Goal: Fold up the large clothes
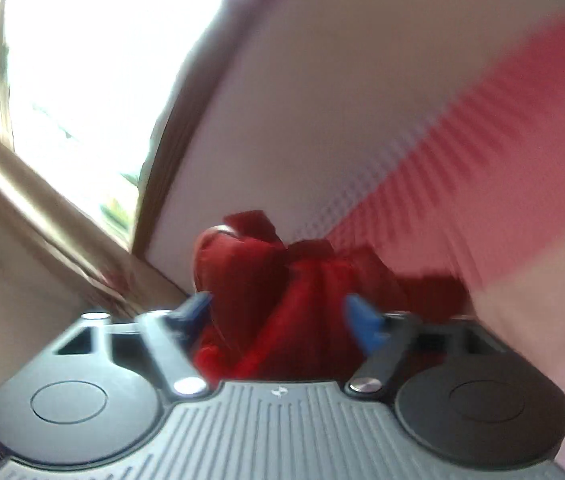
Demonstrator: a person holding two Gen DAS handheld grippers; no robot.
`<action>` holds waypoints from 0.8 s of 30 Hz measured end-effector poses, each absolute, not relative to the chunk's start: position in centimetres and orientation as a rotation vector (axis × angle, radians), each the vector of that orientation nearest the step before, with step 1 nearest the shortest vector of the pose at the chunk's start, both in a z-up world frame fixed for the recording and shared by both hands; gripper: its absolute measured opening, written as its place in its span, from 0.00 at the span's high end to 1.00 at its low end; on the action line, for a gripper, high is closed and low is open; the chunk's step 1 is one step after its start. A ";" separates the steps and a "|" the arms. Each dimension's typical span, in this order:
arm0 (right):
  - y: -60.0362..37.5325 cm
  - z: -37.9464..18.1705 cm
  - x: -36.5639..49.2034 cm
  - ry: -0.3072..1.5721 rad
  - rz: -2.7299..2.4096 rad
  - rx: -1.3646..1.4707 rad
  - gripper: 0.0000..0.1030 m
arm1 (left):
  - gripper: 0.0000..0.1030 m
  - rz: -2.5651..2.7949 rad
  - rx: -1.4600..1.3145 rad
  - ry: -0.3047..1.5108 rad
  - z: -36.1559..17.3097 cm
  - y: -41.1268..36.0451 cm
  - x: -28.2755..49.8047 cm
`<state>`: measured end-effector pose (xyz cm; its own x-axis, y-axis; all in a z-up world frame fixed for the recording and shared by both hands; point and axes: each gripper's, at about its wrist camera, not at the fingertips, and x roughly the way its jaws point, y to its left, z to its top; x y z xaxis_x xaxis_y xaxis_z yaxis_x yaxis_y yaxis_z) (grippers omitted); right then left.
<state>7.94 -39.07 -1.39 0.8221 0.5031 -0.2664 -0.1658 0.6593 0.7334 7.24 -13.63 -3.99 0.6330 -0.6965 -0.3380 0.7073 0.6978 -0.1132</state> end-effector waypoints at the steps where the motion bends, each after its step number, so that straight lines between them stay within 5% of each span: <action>1: -38.1 -0.4 8.6 0.491 0.394 0.704 0.18 | 0.72 -0.800 0.045 0.370 -4.1 -14.0 7.1; 3: -36.2 0.8 9.9 0.520 0.404 0.601 0.20 | 0.69 -0.798 0.075 0.360 -4.3 -14.7 6.8; 5: -33.6 1.3 10.9 0.571 0.383 0.457 0.66 | 0.63 -0.797 0.108 0.345 -4.2 -15.5 6.5; 6: -32.8 1.1 11.4 0.577 0.359 0.399 0.68 | 0.57 -0.804 0.124 0.333 -4.1 -15.6 6.1; 8: -32.5 1.4 11.2 0.565 0.356 0.350 0.81 | 0.30 -0.819 0.144 0.306 -3.6 -15.2 4.8; 10: -32.9 1.7 10.3 0.534 0.347 0.341 0.84 | 0.03 -0.834 0.123 0.267 -2.7 -13.9 2.7; 11: -33.0 1.7 9.8 0.524 0.336 0.333 0.85 | 0.00 -0.810 0.106 0.224 -2.2 -12.9 1.2; 17: -34.2 1.8 8.4 0.473 0.313 0.368 0.88 | 0.03 -0.758 0.129 0.196 -2.1 -9.9 -0.7; 19: -34.6 1.1 9.2 0.466 0.313 0.391 0.88 | 0.34 -0.767 0.140 0.274 -3.4 -9.6 0.5; 21: -35.0 0.5 9.2 0.461 0.298 0.417 0.88 | 0.46 -0.759 0.147 0.310 -4.2 -10.1 1.6; 24: -36.9 -0.1 8.6 0.456 0.295 0.500 0.88 | 0.46 -0.776 0.168 0.272 -4.5 -11.2 1.3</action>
<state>8.61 -36.88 -0.06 0.8589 0.3782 -0.3453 -0.1601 0.8388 0.5204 1.34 -11.23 -4.54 0.6814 -0.6667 -0.3021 0.7096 0.7029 0.0492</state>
